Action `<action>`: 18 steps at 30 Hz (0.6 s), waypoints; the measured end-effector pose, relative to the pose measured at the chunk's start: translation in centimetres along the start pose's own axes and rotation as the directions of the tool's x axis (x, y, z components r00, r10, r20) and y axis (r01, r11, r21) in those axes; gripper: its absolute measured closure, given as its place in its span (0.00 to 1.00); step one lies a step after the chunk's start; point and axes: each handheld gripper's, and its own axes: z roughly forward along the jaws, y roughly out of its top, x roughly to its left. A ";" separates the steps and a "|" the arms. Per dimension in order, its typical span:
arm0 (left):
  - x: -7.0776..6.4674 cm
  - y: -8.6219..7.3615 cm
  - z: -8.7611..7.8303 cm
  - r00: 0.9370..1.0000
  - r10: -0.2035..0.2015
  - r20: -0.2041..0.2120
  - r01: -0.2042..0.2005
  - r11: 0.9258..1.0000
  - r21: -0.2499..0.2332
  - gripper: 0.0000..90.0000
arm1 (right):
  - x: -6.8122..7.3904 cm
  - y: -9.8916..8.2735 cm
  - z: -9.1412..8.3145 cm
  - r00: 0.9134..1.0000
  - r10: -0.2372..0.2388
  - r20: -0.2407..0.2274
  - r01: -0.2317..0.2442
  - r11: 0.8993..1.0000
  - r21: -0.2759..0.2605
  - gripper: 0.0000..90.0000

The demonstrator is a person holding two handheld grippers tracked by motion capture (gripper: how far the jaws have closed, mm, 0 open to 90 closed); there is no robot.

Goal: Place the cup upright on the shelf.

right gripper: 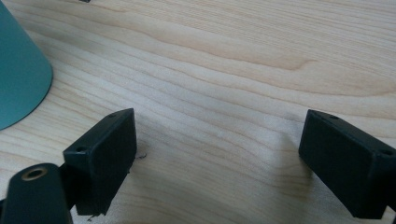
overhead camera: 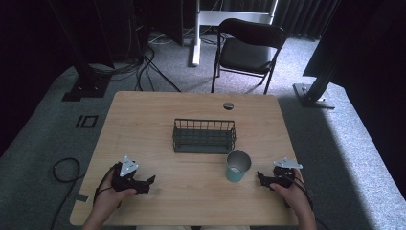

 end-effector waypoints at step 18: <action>-3.6 2.4 1.5 0.988 0.101 0.119 -0.097 0.994 -0.041 0.02 | 0.0 0.0 0.0 1.000 0.000 0.000 0.000 1.000 0.000 0.12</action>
